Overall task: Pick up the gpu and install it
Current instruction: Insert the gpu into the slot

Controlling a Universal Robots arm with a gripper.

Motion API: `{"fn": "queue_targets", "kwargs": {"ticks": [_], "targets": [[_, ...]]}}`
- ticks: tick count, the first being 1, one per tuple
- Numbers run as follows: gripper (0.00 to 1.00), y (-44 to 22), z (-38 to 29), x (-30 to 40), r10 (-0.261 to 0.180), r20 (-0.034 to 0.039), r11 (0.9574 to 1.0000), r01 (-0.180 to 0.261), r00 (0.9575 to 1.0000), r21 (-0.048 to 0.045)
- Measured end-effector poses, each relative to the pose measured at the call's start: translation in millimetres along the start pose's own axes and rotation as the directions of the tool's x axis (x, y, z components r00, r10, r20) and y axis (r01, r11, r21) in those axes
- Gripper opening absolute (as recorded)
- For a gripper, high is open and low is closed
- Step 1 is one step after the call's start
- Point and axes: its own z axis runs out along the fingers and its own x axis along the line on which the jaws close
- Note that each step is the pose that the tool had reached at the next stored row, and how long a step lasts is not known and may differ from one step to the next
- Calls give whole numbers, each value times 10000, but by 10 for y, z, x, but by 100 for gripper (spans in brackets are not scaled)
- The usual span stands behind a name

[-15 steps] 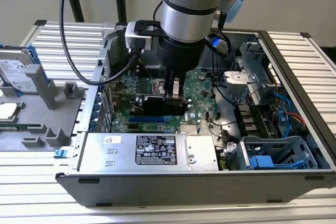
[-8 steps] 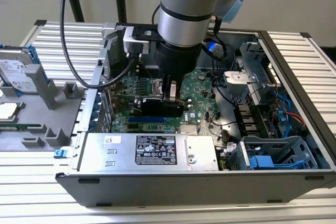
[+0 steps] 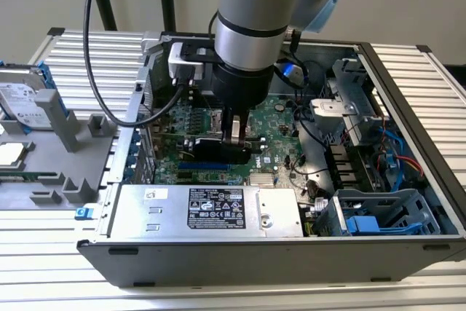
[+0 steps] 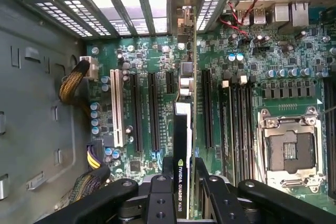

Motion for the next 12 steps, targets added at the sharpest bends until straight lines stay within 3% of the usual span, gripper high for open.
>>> {"fn": "queue_targets", "kwargs": {"ticks": [12], "targets": [[0,32,61,-8,-4,77,10000,4,10000,-11]]}}
